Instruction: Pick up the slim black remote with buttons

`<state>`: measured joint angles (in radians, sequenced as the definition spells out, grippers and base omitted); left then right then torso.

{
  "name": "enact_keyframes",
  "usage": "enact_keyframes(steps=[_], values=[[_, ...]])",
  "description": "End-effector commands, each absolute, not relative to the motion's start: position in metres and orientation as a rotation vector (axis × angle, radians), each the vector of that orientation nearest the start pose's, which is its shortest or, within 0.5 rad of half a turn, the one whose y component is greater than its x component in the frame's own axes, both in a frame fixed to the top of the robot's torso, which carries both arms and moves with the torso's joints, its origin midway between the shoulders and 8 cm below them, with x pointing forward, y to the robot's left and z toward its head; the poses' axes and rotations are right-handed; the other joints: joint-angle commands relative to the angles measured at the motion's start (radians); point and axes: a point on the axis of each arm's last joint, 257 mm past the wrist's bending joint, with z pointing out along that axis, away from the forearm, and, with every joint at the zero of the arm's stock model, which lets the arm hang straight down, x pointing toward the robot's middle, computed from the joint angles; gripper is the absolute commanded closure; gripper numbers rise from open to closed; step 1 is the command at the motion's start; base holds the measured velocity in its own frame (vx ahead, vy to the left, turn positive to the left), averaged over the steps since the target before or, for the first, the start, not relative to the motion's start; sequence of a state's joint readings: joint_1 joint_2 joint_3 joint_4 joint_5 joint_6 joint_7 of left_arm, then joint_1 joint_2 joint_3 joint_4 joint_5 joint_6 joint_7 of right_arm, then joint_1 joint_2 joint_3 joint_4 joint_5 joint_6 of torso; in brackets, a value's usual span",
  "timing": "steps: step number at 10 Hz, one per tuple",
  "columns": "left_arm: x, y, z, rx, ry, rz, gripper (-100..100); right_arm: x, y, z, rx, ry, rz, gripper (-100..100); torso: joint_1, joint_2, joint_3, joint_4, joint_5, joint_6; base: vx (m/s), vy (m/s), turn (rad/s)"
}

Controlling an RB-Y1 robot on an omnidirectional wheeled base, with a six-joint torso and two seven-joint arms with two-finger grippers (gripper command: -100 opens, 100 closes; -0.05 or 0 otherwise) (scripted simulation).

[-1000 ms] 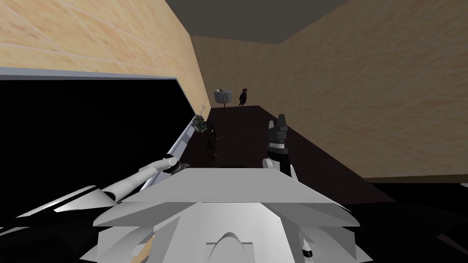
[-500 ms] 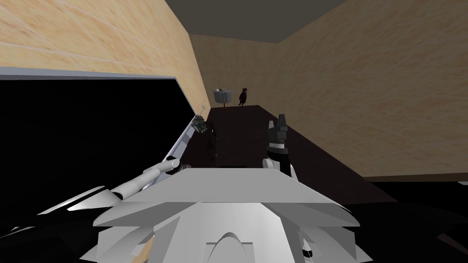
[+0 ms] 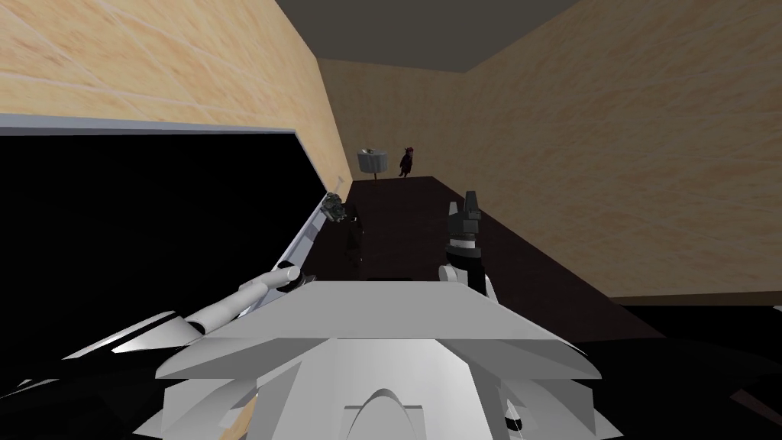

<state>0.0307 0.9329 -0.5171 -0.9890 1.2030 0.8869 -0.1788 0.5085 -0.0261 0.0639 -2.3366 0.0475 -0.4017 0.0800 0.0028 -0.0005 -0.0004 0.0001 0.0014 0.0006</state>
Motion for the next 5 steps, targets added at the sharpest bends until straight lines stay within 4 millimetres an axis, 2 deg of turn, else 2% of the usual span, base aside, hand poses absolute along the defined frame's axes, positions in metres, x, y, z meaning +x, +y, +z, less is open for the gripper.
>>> enact_keyframes(steps=[1, 2, 3, 4, 5], values=[[0.169, 0.506, -0.536, -2.373, 2.140, 0.051, 0, 0.352, -0.252, 0.027, 0.624, 0.716, 1.247, 0, 0.000, 0.000, 0.000, 0.000, 0.000, 0.000, 0.000, 0.000, 0.000], [0.174, 0.510, -0.527, -2.367, 2.144, 0.049, 100, 0.352, -0.252, 0.027, 0.624, 0.716, 1.247, 0, 0.000, 0.000, 0.000, 0.000, 0.000, 0.000, -0.010, -0.030, 0.011], [0.176, 0.513, -0.522, -2.365, 2.146, 0.049, 100, 0.352, -0.252, 0.027, 0.624, 0.716, 1.247, 0, -0.002, 0.000, 0.000, 0.000, -0.001, 0.000, -0.011, -0.044, 0.015], [0.175, 0.512, -0.525, -2.367, 2.142, 0.049, 100, 0.352, -0.252, 0.027, 0.624, 0.716, 1.247, 0, -0.003, 0.001, 0.000, 0.000, -0.001, 0.000, -0.003, -0.018, 0.005], [0.175, 0.513, -0.525, -2.367, 2.143, 0.049, 0, 0.352, -0.252, 0.027, 0.624, 0.716, 1.247, 0, -0.002, 0.000, 0.000, 0.000, 0.000, 0.000, 0.000, 0.000, 0.000]])
